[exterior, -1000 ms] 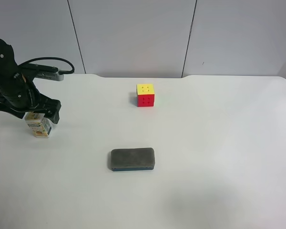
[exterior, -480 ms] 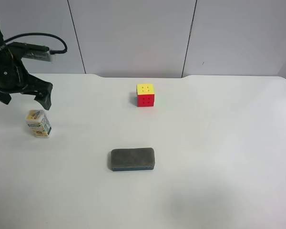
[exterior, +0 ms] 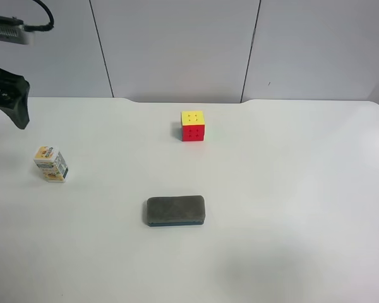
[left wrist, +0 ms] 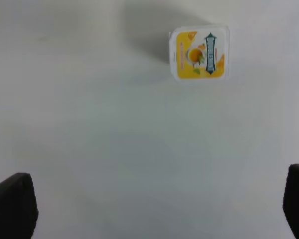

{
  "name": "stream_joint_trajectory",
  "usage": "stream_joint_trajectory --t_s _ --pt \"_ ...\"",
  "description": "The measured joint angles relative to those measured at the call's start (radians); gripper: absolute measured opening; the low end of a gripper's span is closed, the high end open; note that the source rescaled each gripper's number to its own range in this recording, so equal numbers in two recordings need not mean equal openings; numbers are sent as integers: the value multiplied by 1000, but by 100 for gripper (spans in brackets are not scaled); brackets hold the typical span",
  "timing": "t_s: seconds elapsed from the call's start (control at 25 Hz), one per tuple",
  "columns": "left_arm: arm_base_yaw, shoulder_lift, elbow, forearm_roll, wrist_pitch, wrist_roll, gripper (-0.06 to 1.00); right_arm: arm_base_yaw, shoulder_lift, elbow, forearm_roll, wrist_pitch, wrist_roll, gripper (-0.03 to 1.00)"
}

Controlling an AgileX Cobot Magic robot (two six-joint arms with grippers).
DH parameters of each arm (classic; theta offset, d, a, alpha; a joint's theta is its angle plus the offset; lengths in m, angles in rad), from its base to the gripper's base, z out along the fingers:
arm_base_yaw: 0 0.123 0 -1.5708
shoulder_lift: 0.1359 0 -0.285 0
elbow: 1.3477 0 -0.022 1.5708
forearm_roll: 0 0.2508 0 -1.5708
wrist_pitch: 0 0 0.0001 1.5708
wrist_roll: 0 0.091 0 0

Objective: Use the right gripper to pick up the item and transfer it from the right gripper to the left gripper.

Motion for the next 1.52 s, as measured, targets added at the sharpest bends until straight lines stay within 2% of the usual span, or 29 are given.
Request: stream_joint_trajectory --t_s 0.28,0.52,0.76,0.96,1.24,1.52 --pt "0 -202 32 -5 41 -1 100 0 0 0 0 0 0 100" --pt "0 -371 191 -7 41 -12 100 0 0 0 0 0 0 100" --pt "0 -646 378 -75 45 -21 100 0 0 0 0 0 0 100" --pt "0 -888 499 -88 48 -22 100 0 0 0 0 0 0 100" --pt "0 -1199 625 -88 41 -22 100 0 0 0 0 0 0 100" --pt "0 -1445 687 -88 35 -22 100 0 0 0 0 0 0 100"
